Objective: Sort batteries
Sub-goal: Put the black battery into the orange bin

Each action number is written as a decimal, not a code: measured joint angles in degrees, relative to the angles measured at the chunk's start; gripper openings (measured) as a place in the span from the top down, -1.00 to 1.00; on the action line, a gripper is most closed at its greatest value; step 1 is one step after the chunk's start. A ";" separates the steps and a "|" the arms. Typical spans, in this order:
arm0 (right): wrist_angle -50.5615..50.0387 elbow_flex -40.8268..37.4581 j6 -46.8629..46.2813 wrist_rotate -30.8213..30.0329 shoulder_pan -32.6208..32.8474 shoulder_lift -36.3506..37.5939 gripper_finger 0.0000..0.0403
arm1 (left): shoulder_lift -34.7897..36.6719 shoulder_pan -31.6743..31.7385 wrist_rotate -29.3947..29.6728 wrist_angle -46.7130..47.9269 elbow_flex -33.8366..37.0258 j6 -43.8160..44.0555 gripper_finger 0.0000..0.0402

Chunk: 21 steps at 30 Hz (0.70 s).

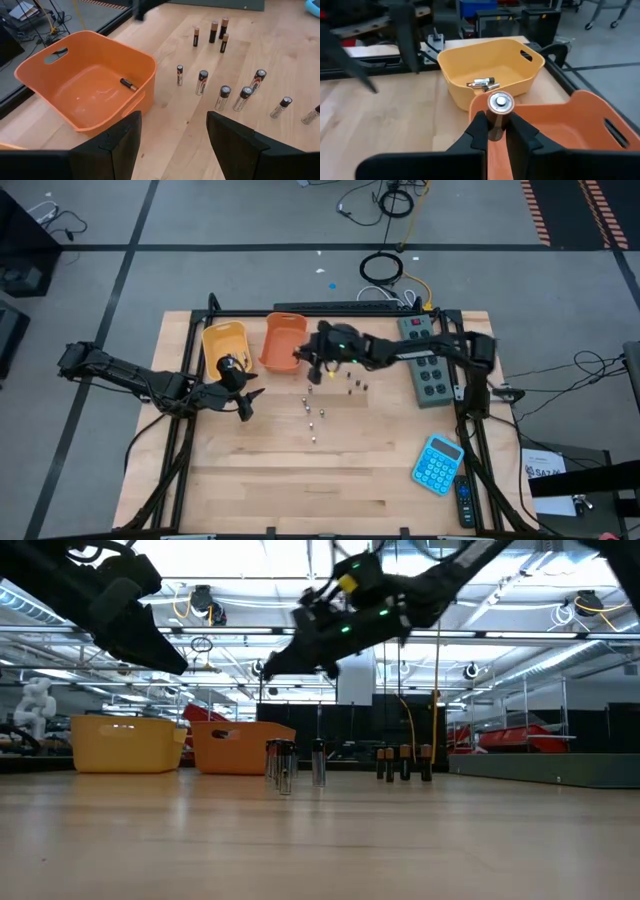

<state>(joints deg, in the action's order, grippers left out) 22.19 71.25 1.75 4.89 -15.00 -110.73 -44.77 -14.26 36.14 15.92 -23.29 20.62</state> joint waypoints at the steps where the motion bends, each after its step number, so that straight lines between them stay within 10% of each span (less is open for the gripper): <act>1: -1.25 2.44 0.09 0.38 -0.18 -1.96 0.89 | 0.00 0.00 0.00 0.01 0.00 0.00 -0.17; 10: -13.06 20.65 -0.63 1.23 -1.46 -12.90 0.45 | 0.00 0.00 0.00 0.50 0.00 0.02 -0.17; 21: -30.64 21.18 5.28 -6.64 1.26 -4.09 0.20 | 0.02 -0.02 -0.23 1.75 0.00 1.21 -0.17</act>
<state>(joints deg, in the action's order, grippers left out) -8.45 92.44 7.03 -1.74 -13.74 -114.82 -44.75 -14.28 35.91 17.67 -23.29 21.83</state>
